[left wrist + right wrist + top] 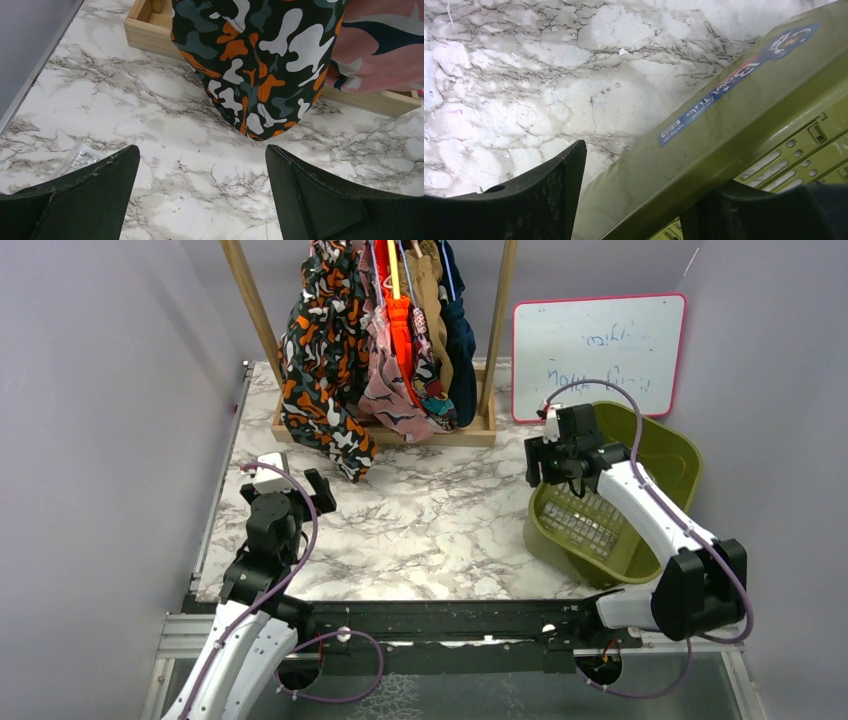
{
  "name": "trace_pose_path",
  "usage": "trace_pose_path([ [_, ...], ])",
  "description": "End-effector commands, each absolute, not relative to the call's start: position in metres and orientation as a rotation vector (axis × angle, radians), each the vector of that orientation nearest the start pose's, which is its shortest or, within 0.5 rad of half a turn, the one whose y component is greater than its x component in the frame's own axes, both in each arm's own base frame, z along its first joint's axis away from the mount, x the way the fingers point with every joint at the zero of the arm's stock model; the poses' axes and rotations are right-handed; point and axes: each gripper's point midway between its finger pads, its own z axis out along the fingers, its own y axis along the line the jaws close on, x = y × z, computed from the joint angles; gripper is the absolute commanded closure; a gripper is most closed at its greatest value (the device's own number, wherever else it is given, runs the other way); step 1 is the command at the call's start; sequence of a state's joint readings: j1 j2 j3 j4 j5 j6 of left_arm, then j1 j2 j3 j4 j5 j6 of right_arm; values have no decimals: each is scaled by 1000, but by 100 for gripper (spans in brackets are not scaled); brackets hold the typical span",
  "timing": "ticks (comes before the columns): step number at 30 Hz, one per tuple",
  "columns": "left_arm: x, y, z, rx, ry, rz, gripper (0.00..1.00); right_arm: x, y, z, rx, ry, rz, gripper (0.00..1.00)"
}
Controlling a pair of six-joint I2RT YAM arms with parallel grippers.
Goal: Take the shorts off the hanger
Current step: Adjust the basket at the corner of the board.
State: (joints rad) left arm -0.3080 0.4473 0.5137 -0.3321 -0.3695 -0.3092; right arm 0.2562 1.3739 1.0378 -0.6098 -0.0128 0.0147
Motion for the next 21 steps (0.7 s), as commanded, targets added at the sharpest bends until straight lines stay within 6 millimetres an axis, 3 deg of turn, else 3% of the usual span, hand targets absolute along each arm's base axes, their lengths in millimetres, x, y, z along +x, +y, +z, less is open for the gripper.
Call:
trace_pose_path([
  [1,253,-33,207,-228,1780,-134,1,333,70,147,-466,2290,-19,86],
  [4,253,-33,206,-226,1782,-137,1,334,65,142,-649,2188,-92,90],
  [6,253,-34,205,-223,1784,-136,1,330,73,141,-816,2088,-77,90],
  [9,253,-34,204,-220,1790,-138,1,333,83,149,-908,1942,-66,90],
  [13,252,-35,204,-214,1793,-143,1,328,84,134,-1058,1957,-51,91],
  [16,251,-35,204,-215,1790,-145,1,333,69,128,-1044,2018,-93,91],
  [21,250,-35,205,-211,1786,-150,1,334,62,130,-993,2040,-104,86],
])
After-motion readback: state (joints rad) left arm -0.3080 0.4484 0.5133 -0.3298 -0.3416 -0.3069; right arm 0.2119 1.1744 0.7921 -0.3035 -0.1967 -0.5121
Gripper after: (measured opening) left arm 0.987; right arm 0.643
